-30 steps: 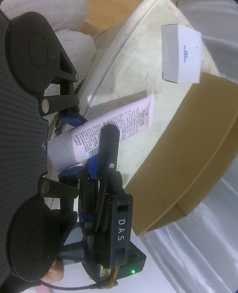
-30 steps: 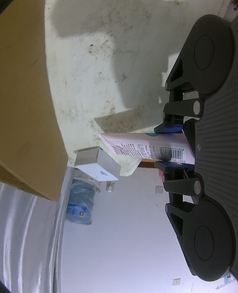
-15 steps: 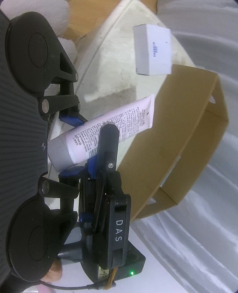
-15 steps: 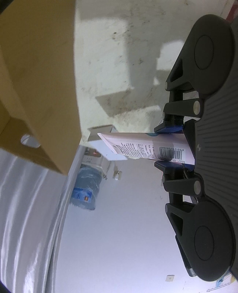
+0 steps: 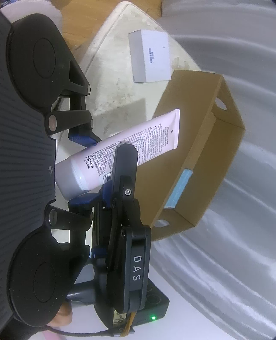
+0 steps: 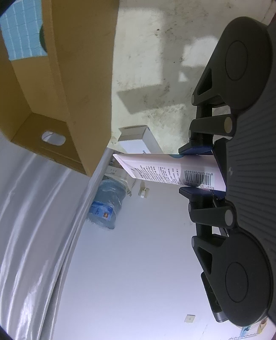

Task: Organize objects
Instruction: 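Lift the tube upright with the right gripper off the cabinet, then carry the tube with the right gripper over the cardboard box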

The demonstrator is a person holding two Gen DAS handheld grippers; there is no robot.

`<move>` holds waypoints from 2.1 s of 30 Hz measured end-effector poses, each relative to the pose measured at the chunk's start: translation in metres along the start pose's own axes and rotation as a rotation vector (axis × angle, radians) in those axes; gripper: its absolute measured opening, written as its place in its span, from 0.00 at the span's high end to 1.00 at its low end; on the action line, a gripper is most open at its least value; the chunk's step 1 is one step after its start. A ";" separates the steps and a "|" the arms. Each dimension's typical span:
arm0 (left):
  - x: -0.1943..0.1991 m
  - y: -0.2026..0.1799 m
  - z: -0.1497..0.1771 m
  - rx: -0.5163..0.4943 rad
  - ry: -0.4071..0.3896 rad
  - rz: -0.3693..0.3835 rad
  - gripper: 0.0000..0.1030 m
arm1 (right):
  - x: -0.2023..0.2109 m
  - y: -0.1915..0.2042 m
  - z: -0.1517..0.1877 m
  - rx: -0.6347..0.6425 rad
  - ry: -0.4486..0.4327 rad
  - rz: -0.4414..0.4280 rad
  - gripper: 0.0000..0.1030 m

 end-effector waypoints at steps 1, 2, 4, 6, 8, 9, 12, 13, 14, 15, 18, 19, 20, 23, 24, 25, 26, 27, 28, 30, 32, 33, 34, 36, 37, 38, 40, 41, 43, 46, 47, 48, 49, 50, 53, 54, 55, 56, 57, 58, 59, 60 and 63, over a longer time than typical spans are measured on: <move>0.001 -0.001 -0.001 -0.003 -0.003 0.000 0.55 | 0.000 0.000 -0.001 0.002 -0.002 -0.001 0.65; 0.001 -0.001 -0.001 -0.006 -0.006 0.000 0.55 | 0.001 0.002 -0.001 0.005 -0.004 -0.002 0.65; 0.002 -0.002 -0.003 -0.011 -0.011 0.001 0.55 | 0.002 0.004 -0.002 0.012 -0.008 -0.004 0.65; 0.004 -0.005 -0.004 -0.020 -0.016 -0.003 0.55 | 0.002 0.005 -0.003 0.016 -0.012 -0.006 0.65; 0.006 -0.007 -0.006 -0.029 -0.022 -0.008 0.55 | 0.003 0.007 -0.004 0.023 -0.016 -0.008 0.65; 0.006 -0.008 -0.006 -0.031 -0.024 -0.008 0.55 | 0.003 0.008 -0.004 0.027 -0.017 -0.008 0.65; 0.007 -0.010 -0.008 -0.036 -0.030 -0.008 0.55 | 0.005 0.011 -0.005 0.037 -0.023 -0.009 0.65; 0.008 -0.010 -0.008 -0.039 -0.032 -0.009 0.55 | 0.006 0.012 -0.005 0.039 -0.024 -0.011 0.65; 0.008 -0.011 -0.009 -0.042 -0.034 -0.010 0.55 | 0.006 0.012 -0.006 0.040 -0.026 -0.013 0.65; 0.009 -0.012 -0.009 -0.045 -0.037 -0.012 0.55 | 0.007 0.013 -0.006 0.040 -0.028 -0.015 0.65; 0.010 -0.014 -0.011 -0.053 -0.043 -0.013 0.55 | 0.008 0.015 -0.007 0.045 -0.034 -0.019 0.65; 0.010 -0.015 -0.012 -0.057 -0.045 -0.014 0.55 | 0.008 0.015 -0.008 0.047 -0.036 -0.019 0.65; 0.011 -0.016 -0.012 -0.061 -0.047 -0.015 0.55 | 0.009 0.016 -0.009 0.049 -0.038 -0.020 0.65; 0.012 -0.018 -0.013 -0.069 -0.053 -0.017 0.55 | 0.011 0.018 -0.010 0.056 -0.044 -0.020 0.65; 0.012 -0.018 -0.014 -0.071 -0.054 -0.016 0.55 | 0.011 0.019 -0.010 0.059 -0.047 -0.021 0.65; 0.012 -0.019 -0.014 -0.072 -0.055 -0.016 0.55 | 0.012 0.019 -0.010 0.060 -0.049 -0.021 0.65; 0.012 -0.020 -0.015 -0.075 -0.057 -0.016 0.55 | 0.013 0.020 -0.011 0.060 -0.051 -0.022 0.65; 0.012 -0.020 -0.016 -0.077 -0.058 -0.015 0.55 | 0.013 0.021 -0.011 0.059 -0.053 -0.021 0.65; 0.012 -0.021 -0.016 -0.079 -0.059 -0.014 0.55 | 0.014 0.021 -0.012 0.061 -0.055 -0.022 0.65; 0.011 -0.023 -0.018 -0.084 -0.061 -0.013 0.55 | 0.015 0.023 -0.012 0.063 -0.061 -0.021 0.65; 0.011 -0.025 -0.019 -0.089 -0.063 -0.013 0.55 | 0.016 0.024 -0.014 0.065 -0.065 -0.021 0.65; 0.011 -0.026 -0.020 -0.092 -0.065 -0.013 0.55 | 0.017 0.024 -0.015 0.064 -0.067 -0.021 0.65; 0.011 -0.027 -0.020 -0.094 -0.065 -0.013 0.55 | 0.018 0.023 -0.015 0.065 -0.068 -0.021 0.65; 0.011 -0.028 -0.021 -0.097 -0.066 -0.013 0.55 | 0.018 0.023 -0.017 0.066 -0.071 -0.020 0.65; 0.010 -0.028 -0.021 -0.099 -0.068 -0.013 0.55 | 0.018 0.023 -0.018 0.067 -0.073 -0.021 0.65; 0.009 -0.028 -0.022 -0.101 -0.069 -0.013 0.55 | 0.019 0.023 -0.018 0.067 -0.074 -0.021 0.65; 0.008 -0.029 -0.023 -0.105 -0.070 -0.013 0.55 | 0.019 0.023 -0.020 0.068 -0.077 -0.021 0.65; 0.008 -0.030 -0.024 -0.107 -0.070 -0.013 0.55 | 0.019 0.023 -0.021 0.067 -0.078 -0.021 0.65; 0.007 -0.031 -0.026 -0.112 -0.071 -0.014 0.55 | 0.020 0.023 -0.023 0.067 -0.080 -0.020 0.65; 0.005 -0.032 -0.029 -0.118 -0.072 -0.014 0.55 | 0.022 0.022 -0.025 0.065 -0.081 -0.021 0.65; 0.005 -0.033 -0.030 -0.120 -0.072 -0.015 0.55 | 0.022 0.022 -0.026 0.064 -0.082 -0.021 0.65; 0.004 -0.034 -0.031 -0.122 -0.071 -0.016 0.55 | 0.023 0.022 -0.027 0.062 -0.083 -0.021 0.65; 0.003 -0.034 -0.032 -0.124 -0.071 -0.016 0.55 | 0.023 0.021 -0.028 0.062 -0.085 -0.021 0.65; 0.003 -0.035 -0.032 -0.125 -0.071 -0.016 0.55 | 0.023 0.021 -0.030 0.061 -0.086 -0.022 0.65; 0.000 -0.038 -0.035 -0.129 -0.071 -0.016 0.55 | 0.025 0.020 -0.034 0.055 -0.088 -0.024 0.65; -0.001 -0.038 -0.036 -0.130 -0.071 -0.017 0.55 | 0.026 0.019 -0.035 0.052 -0.089 -0.024 0.65; -0.002 -0.039 -0.038 -0.131 -0.071 -0.016 0.55 | 0.026 0.018 -0.037 0.049 -0.090 -0.024 0.65; -0.004 -0.039 -0.039 -0.133 -0.071 -0.016 0.55 | 0.027 0.017 -0.038 0.047 -0.091 -0.024 0.65; -0.005 -0.040 -0.040 -0.134 -0.071 -0.016 0.55 | 0.028 0.017 -0.040 0.045 -0.092 -0.023 0.65; -0.005 -0.042 -0.042 -0.135 -0.071 -0.016 0.55 | 0.028 0.016 -0.042 0.044 -0.091 -0.022 0.65; -0.006 -0.042 -0.044 -0.137 -0.071 -0.015 0.55 | 0.029 0.016 -0.045 0.044 -0.091 -0.020 0.65; -0.008 -0.044 -0.046 -0.138 -0.072 -0.013 0.55 | 0.030 0.016 -0.047 0.045 -0.091 -0.017 0.65; -0.011 -0.046 -0.053 -0.148 -0.077 -0.011 0.55 | 0.032 0.017 -0.055 0.053 -0.094 -0.012 0.65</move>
Point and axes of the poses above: each gripper's, at about its wrist camera, not at the fingertips, and x roughly against the way its jaws point, y to its left, z to its underside, the point moved 5 cm from there along -x, roughly the way its jaws point, and after that the axes turned 4 degrees about -z, right-handed, at the moved point
